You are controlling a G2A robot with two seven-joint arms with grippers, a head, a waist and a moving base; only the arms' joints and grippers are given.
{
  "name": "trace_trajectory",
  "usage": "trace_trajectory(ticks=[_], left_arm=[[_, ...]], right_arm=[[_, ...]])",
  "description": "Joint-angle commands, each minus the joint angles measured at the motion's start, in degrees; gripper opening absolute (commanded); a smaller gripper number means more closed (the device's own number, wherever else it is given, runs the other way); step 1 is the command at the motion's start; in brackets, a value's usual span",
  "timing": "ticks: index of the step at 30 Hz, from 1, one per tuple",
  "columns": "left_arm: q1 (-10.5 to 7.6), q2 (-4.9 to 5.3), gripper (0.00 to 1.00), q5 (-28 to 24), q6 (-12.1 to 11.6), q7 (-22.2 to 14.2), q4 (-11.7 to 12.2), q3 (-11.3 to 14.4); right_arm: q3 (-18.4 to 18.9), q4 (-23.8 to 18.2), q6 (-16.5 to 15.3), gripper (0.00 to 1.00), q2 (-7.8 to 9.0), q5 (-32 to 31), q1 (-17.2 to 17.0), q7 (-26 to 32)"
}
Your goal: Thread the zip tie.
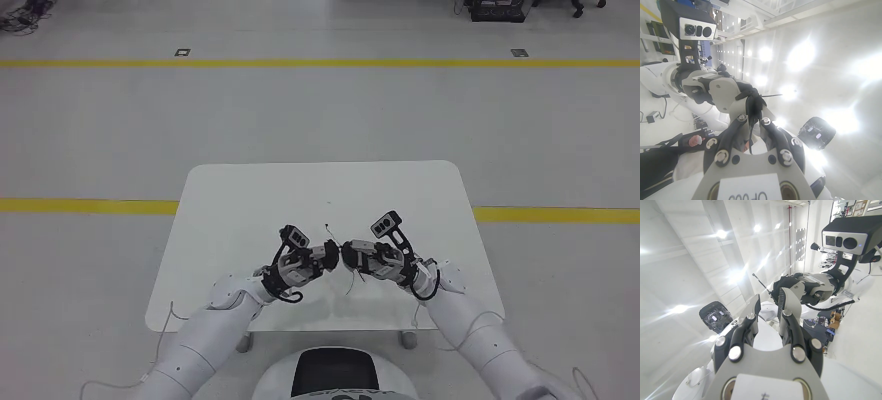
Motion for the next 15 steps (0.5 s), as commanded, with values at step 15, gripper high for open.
trace_trajectory(ticks=[15], left_arm=[[-0.67,-0.16,0.00,0.15,0.00,0.28,0.70,1.06]], right_arm=[[-0.21,1.75,0.00,0.00,0.29,-0.44,0.55,0.00]])
